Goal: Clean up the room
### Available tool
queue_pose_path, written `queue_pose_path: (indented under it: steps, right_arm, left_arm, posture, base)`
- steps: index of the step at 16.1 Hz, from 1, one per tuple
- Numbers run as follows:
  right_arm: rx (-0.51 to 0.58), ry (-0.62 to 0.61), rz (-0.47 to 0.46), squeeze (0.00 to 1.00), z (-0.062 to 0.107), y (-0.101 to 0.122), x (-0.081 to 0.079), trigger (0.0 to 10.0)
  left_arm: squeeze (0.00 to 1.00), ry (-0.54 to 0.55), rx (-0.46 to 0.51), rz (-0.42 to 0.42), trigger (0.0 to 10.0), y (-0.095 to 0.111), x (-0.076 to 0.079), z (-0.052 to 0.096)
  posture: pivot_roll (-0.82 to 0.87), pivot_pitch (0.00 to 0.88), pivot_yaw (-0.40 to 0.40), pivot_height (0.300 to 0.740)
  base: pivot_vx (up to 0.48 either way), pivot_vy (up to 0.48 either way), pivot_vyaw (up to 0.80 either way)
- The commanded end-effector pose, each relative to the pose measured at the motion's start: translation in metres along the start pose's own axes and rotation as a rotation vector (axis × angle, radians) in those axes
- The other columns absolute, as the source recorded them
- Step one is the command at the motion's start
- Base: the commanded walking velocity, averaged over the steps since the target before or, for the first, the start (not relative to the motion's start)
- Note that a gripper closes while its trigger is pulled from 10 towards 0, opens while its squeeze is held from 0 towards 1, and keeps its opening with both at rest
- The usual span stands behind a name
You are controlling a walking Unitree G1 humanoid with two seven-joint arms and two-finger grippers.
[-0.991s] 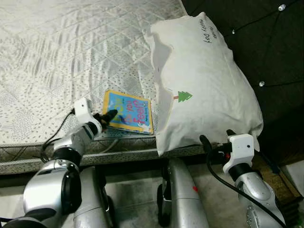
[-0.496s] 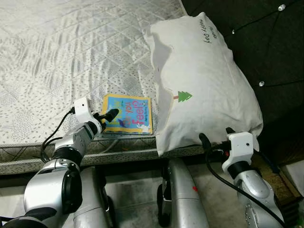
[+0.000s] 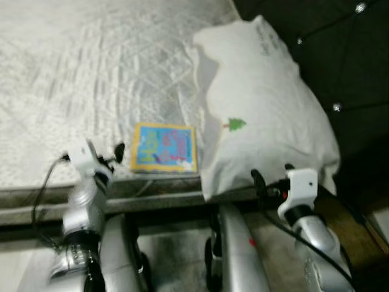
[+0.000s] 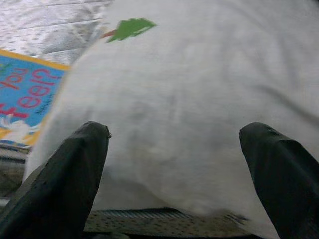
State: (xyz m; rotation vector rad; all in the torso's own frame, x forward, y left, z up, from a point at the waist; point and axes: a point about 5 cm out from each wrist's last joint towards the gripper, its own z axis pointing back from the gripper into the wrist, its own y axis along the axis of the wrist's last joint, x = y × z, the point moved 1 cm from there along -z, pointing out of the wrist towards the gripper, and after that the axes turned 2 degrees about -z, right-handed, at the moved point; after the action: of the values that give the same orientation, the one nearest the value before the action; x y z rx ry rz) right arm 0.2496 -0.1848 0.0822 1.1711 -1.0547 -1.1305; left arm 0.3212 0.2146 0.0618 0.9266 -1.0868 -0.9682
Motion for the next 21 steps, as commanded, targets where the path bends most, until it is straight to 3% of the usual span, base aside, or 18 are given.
queue_pose_path:
  steps: [1, 3, 5, 7, 9, 11, 12, 13, 21]
  right_arm:
    - [-0.006, -0.011, 0.000, 0.00, 0.001, -0.004, 0.001, 10.0]
    - [0.009, -0.012, -0.035, 0.00, -0.004, -0.003, -0.004, 10.0]
    - [0.022, -0.020, -0.064, 0.00, -0.006, -0.002, -0.005, 10.0]
    - [0.039, -0.062, -0.122, 0.00, -0.011, 0.001, -0.004, 10.0]
    - [0.071, -0.040, -0.162, 0.00, -0.013, 0.006, -0.005, 10.0]
    - [0.108, -0.019, -0.194, 0.00, -0.020, 0.014, -0.012, 10.0]
    - [0.111, -0.013, -0.193, 0.00, -0.021, 0.015, -0.013, 10.0]
    - [0.116, -0.009, -0.193, 0.00, -0.024, 0.016, -0.013, 10.0]
    - [0.142, -0.009, -0.184, 0.00, -0.034, 0.022, -0.010, 10.0]
  left_arm:
    - [1.00, 0.017, 0.079, -0.023, 10.0, 0.010, -0.001, 0.008]
    - [1.00, 0.012, 0.199, -0.108, 10.0, 0.018, 0.004, 0.033]
    - [1.00, -0.015, 0.239, -0.161, 10.0, 0.020, 0.009, 0.045]
    - [1.00, -0.091, 0.210, -0.242, 10.0, 0.012, 0.024, 0.069]
    - [1.00, -0.119, 0.172, -0.257, 10.0, 0.001, 0.029, 0.076]
    - [0.53, -0.177, 0.137, -0.296, 10.0, -0.011, 0.039, 0.087]
    - [0.38, -0.175, 0.137, -0.301, 10.0, -0.012, 0.040, 0.087]
    - [0.00, -0.174, 0.125, -0.302, 10.0, -0.013, 0.041, 0.086]
    - [0.00, -0.160, 0.091, -0.325, 10.0, -0.015, 0.047, 0.079]
  posture:
    - [-0.06, 0.114, -0.031, 0.550]
    - [-0.04, 0.099, -0.019, 0.550]
    - [-0.03, 0.091, -0.012, 0.550]
    - [-0.02, 0.078, 0.005, 0.550]
    - [-0.02, 0.075, 0.011, 0.550]
    - [-0.01, 0.065, 0.018, 0.574]
    - [-0.01, 0.064, 0.018, 0.583]
    - [0.00, 0.061, 0.015, 0.598]
    - [-0.01, 0.042, 0.020, 0.697]
  base:
    - [0.000, 0.000, 0.00]
    - [0.000, 0.000, 0.00]
    - [0.000, 0.000, 0.00]
    - [0.000, 0.000, 0.00]
    - [0.000, 0.000, 0.00]
    - [0.000, 0.000, 0.00]
    - [0.000, 0.000, 0.00]
    - [0.000, 0.000, 0.00]
    - [0.000, 0.000, 0.00]
